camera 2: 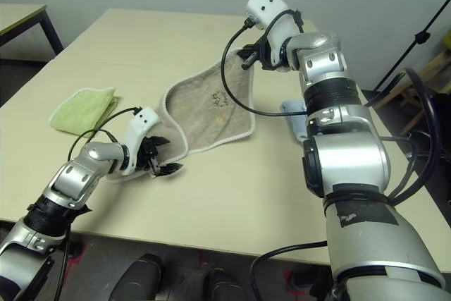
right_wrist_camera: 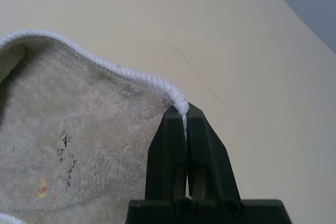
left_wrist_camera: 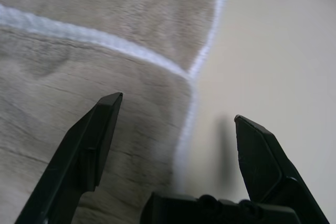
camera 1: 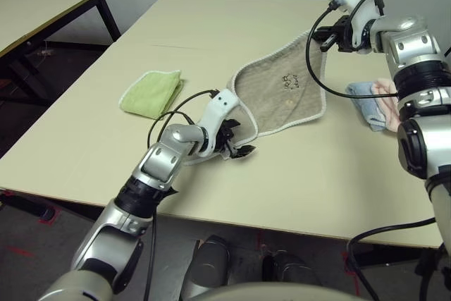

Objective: Fold the towel and set it aside.

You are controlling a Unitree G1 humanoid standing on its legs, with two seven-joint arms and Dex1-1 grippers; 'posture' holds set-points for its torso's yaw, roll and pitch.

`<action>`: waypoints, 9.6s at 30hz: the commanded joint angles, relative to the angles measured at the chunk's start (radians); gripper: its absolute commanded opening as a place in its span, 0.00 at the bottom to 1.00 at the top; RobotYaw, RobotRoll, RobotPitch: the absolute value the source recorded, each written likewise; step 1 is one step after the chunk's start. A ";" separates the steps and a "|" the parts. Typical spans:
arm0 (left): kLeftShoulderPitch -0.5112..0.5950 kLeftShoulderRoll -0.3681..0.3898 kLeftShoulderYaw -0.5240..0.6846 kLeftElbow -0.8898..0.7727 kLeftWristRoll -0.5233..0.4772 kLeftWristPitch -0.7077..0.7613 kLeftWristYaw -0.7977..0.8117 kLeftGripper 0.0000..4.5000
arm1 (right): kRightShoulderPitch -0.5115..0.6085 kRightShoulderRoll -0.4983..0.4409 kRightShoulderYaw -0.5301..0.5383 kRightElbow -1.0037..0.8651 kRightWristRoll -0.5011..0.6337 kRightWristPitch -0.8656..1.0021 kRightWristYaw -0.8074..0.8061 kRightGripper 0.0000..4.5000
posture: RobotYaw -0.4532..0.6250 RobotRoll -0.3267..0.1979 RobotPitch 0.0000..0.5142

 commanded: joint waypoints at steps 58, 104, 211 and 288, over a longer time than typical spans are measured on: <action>-0.027 0.417 0.286 -0.193 -0.457 0.294 -0.462 0.01 | 0.182 -0.206 0.121 -0.368 0.058 0.319 0.574 0.00 | 0.64 0.62 0.14; 0.122 0.418 0.361 0.281 -0.241 -0.482 -0.543 0.01 | 0.803 -0.301 -0.053 -0.683 0.304 0.322 0.526 0.00 | 0.61 0.62 0.19; 0.042 0.216 0.432 -0.097 -0.385 0.096 -0.159 0.91 | 0.702 -0.148 -0.262 -0.764 0.534 0.500 0.248 0.71 | 0.61 0.62 0.20; 0.189 0.319 0.476 -0.175 -0.500 0.060 -0.338 0.52 | 1.035 -0.293 -0.483 -1.016 0.846 1.116 0.105 0.60 | 0.63 0.62 0.23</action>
